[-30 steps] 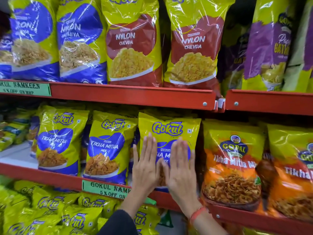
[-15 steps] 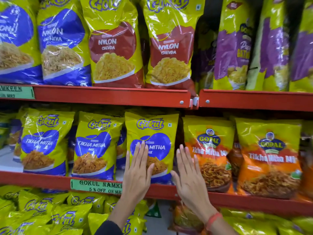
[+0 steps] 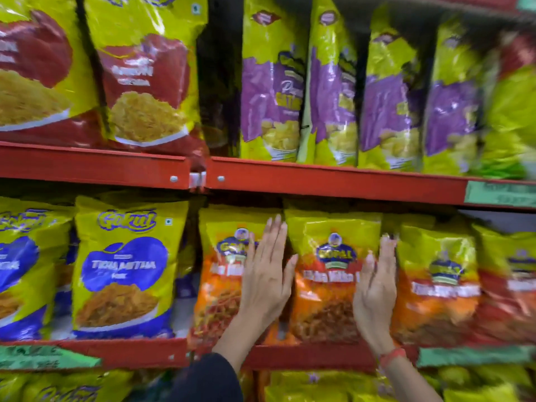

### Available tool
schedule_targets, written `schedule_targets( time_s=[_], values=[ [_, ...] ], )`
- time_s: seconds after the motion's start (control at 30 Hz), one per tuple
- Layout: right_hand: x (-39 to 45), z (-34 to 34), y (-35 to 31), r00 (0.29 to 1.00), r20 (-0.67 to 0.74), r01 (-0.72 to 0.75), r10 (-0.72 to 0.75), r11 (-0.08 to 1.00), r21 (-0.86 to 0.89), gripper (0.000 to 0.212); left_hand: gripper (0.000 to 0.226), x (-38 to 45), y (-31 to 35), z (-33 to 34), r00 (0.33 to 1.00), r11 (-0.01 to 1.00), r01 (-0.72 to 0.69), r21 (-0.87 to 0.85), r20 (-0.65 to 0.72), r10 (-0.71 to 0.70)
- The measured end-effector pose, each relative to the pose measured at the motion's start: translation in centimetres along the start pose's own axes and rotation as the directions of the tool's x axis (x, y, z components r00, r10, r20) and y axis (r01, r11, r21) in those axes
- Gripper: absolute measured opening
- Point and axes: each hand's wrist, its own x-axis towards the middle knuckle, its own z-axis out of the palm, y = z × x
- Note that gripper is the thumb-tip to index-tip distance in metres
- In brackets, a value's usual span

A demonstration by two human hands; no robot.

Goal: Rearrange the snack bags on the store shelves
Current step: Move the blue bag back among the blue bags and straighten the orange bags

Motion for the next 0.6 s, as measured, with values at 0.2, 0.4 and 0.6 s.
schedule_targets(
  time_s=[0.2, 0.4, 0.6],
  values=[
    [3.0, 0.4, 2.7, 0.933, 0.171, 0.352, -0.318, 0.907, -0.231, 0.063, 0.065, 2.8, 3.2, 5.8, 0.992, 0.965, -0.114, 0.236, 0.082, 0.097],
    [3.6, 0.7, 5.1, 0.887, 0.324, 0.448, -0.329, 0.782, -0.432, 0.059, 0.063, 3.3, 2.0, 6.1, 0.992, 0.9, 0.028, 0.435, 0.095, -0.077],
    [0.7, -0.5, 6.1, 0.771, 0.369, 0.631, -0.518, 0.701, -0.334, 0.063, 0.067, -0.1, 2.8, 5.4, 0.994, 0.9, -0.097, 0.426, 0.08, 0.069]
  ],
)
